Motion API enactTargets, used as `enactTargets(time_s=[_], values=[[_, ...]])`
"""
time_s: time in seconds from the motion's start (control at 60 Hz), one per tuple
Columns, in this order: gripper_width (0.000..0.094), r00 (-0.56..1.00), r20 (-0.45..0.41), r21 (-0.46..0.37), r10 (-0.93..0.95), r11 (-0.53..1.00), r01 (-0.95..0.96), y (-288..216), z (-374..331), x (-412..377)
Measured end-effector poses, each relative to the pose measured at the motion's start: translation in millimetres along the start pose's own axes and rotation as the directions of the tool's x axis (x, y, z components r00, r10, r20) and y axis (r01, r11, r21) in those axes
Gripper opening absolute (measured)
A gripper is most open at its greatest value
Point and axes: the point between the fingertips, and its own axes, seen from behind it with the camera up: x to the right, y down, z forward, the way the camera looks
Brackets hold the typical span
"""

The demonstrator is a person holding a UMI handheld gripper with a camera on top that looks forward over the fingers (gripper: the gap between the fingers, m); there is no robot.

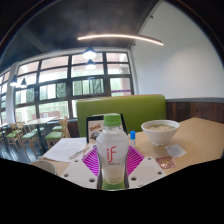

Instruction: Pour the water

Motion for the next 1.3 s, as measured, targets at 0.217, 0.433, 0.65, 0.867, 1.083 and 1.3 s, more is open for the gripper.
enactTargets(time_s=[0.217,0.433,0.65,0.867,1.083,1.3], values=[[0.0315,0.993,-0.029,0.050,-0.111,0.992,0.112,-1,-5,-11],[0.0436,0.996,-0.031,0.047,-0.078,0.996,0.079,-1,-6,-8],[0.0851,0.998,0.009,-0.064,-0.062,0.996,0.062,0,-34,3],[0.0837,0.994,0.033,-0.068,-0.105,0.992,0.107,-27,-131,19],[0.0838,0.996,0.070,-0.109,-0.053,0.992,0.060,-26,-247,30],[0.0837,0.993,0.096,-0.099,-0.069,0.992,0.078,-17,-334,39]])
